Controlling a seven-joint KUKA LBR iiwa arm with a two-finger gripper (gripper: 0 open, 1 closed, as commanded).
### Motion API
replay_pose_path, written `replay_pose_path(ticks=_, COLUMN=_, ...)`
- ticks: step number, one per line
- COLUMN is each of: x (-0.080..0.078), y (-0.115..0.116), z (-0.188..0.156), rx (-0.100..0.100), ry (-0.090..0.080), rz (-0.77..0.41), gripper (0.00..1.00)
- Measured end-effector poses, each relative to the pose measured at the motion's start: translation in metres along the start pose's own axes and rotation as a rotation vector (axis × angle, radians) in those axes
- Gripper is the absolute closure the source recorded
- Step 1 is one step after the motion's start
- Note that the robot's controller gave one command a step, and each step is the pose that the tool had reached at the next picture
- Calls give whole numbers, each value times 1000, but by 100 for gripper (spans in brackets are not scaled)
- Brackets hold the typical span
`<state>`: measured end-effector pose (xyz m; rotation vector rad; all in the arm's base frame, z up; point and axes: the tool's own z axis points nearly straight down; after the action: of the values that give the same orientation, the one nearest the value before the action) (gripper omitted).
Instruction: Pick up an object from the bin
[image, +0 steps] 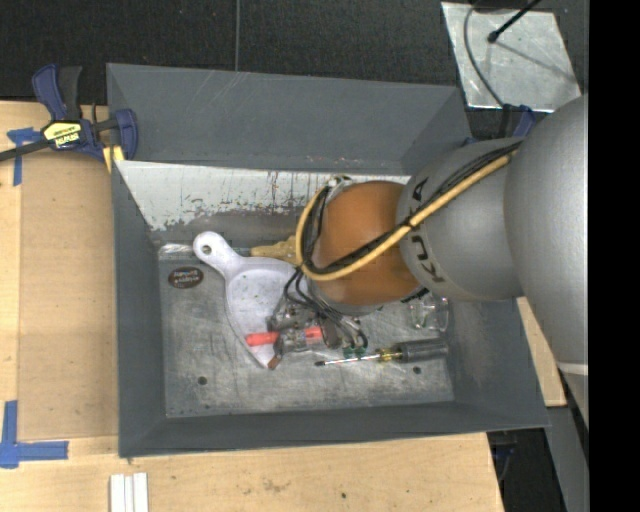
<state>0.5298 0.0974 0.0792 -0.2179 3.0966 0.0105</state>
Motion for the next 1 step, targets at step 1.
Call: replay_pose_path(ticks=1, x=7, y=-1, z=-36, rx=4, ry=40, rz=2, gripper=100)
